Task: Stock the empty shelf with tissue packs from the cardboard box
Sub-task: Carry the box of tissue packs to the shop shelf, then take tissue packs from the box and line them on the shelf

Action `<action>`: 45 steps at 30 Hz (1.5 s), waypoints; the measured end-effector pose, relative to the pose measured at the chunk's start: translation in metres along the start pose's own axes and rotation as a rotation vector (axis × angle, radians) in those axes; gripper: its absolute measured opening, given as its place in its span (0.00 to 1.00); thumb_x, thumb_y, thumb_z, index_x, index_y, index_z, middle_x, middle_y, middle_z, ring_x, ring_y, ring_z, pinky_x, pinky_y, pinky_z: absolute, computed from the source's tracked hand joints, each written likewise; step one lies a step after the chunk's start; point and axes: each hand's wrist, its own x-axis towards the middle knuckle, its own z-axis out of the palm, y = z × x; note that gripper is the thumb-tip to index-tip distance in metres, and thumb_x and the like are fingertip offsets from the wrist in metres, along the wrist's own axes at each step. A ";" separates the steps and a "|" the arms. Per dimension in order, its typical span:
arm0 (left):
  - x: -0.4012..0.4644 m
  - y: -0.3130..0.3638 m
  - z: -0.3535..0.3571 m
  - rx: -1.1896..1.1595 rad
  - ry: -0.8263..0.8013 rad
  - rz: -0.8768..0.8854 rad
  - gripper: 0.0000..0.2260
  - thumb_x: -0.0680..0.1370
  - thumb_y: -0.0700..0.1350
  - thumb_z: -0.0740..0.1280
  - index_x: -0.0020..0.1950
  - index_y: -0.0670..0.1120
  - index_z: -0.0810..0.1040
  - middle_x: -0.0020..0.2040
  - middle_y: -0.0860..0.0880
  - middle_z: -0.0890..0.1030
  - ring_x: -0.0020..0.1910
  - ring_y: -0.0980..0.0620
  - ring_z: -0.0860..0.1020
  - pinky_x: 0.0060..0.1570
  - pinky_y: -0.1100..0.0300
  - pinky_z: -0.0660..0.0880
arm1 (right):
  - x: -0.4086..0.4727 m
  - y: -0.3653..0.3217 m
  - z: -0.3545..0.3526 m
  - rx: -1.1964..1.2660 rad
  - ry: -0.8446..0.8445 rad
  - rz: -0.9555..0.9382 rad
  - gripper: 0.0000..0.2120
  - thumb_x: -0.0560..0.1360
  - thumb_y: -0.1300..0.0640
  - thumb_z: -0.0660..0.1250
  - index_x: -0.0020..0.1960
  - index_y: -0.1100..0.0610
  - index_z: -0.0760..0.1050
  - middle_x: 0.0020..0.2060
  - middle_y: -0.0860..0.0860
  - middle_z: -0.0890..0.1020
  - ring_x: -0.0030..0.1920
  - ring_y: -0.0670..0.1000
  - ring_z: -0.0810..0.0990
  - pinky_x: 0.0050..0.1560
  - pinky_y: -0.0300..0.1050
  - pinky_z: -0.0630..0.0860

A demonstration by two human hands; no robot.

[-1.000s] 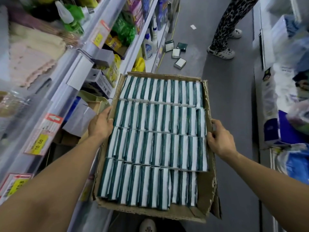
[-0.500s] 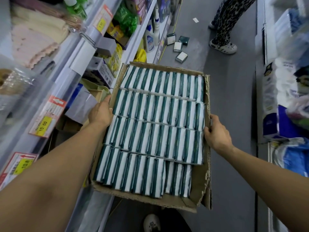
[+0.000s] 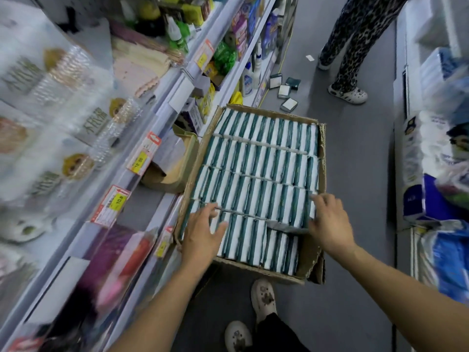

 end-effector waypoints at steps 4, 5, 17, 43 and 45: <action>-0.034 0.007 0.022 0.149 -0.047 0.002 0.12 0.77 0.52 0.69 0.60 0.54 0.78 0.46 0.58 0.77 0.54 0.54 0.75 0.56 0.56 0.69 | -0.017 -0.028 0.008 -0.062 -0.073 -0.395 0.23 0.70 0.62 0.69 0.64 0.52 0.74 0.58 0.51 0.75 0.58 0.56 0.73 0.54 0.51 0.75; -0.037 0.010 0.027 0.212 -0.061 -0.019 0.12 0.77 0.54 0.67 0.60 0.55 0.78 0.46 0.58 0.77 0.54 0.54 0.74 0.56 0.57 0.67 | -0.017 -0.036 0.009 -0.092 -0.090 -0.485 0.22 0.70 0.61 0.69 0.63 0.51 0.75 0.57 0.51 0.75 0.57 0.55 0.74 0.54 0.50 0.74; -0.049 0.028 0.080 0.541 -0.021 -0.358 0.20 0.75 0.63 0.64 0.65 0.58 0.73 0.63 0.57 0.75 0.64 0.54 0.68 0.63 0.54 0.63 | 0.046 -0.048 0.033 -0.366 -0.253 -1.097 0.23 0.70 0.56 0.70 0.64 0.51 0.75 0.56 0.53 0.77 0.56 0.56 0.75 0.52 0.51 0.74; -0.067 0.068 0.012 -0.521 0.445 -0.595 0.12 0.80 0.45 0.65 0.61 0.50 0.68 0.53 0.50 0.76 0.53 0.50 0.74 0.52 0.53 0.72 | 0.081 -0.036 -0.095 0.314 -0.478 -0.875 0.06 0.72 0.48 0.65 0.46 0.49 0.74 0.40 0.48 0.78 0.39 0.50 0.76 0.40 0.55 0.75; -0.069 0.081 -0.006 -0.605 0.473 -0.453 0.17 0.80 0.41 0.64 0.64 0.58 0.67 0.58 0.56 0.74 0.54 0.57 0.76 0.55 0.54 0.76 | 0.078 -0.038 -0.121 0.521 -0.474 -0.695 0.09 0.74 0.50 0.69 0.44 0.56 0.75 0.37 0.57 0.78 0.36 0.56 0.76 0.38 0.55 0.74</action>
